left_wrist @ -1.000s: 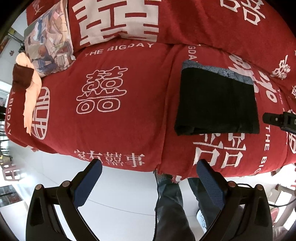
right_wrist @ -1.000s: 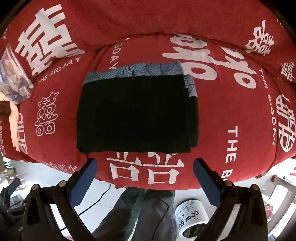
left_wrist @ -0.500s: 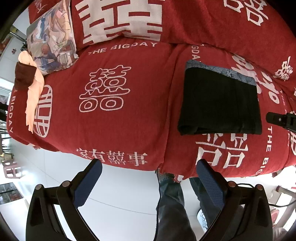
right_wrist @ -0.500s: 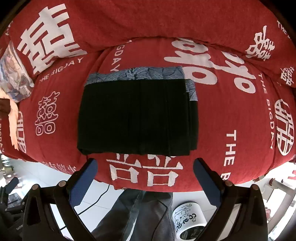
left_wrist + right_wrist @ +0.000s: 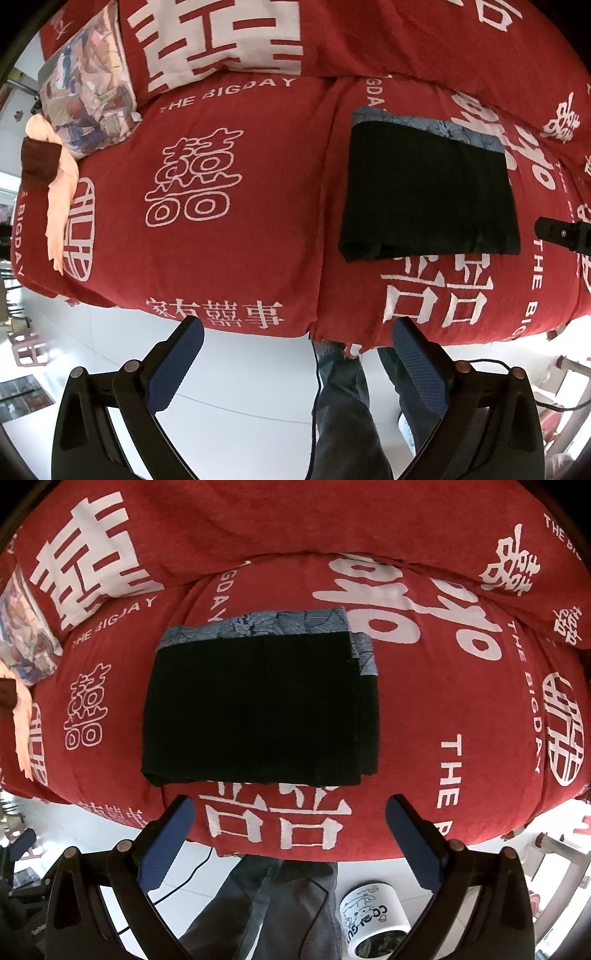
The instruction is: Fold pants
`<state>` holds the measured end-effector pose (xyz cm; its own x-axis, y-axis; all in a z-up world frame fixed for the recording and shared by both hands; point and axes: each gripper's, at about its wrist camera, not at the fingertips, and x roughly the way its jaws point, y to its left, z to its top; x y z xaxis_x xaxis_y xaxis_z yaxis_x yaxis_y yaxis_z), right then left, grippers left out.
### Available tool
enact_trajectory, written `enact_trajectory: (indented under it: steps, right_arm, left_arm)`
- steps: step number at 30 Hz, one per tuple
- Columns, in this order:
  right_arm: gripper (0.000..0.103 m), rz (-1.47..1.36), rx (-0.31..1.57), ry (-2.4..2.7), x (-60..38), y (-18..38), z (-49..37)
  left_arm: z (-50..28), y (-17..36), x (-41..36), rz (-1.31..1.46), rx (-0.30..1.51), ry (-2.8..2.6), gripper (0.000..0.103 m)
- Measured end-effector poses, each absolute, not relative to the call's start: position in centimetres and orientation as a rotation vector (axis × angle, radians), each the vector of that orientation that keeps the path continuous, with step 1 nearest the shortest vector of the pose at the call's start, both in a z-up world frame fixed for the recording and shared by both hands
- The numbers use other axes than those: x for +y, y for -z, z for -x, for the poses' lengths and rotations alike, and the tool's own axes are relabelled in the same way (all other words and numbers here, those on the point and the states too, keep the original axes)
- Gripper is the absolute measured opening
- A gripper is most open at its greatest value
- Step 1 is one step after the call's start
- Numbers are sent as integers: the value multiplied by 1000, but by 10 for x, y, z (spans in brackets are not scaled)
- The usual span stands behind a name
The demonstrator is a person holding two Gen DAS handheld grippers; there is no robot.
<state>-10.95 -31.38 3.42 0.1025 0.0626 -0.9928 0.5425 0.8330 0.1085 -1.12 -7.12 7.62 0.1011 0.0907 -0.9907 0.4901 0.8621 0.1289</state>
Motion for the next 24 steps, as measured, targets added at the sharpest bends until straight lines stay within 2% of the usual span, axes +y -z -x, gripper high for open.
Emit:
enact_trajectory:
  steps: [24]
  right_arm:
    - [103, -510, 1416, 410, -330, -29, 121]
  left_arm:
    - [8, -48, -118, -542, 1459, 341, 102]
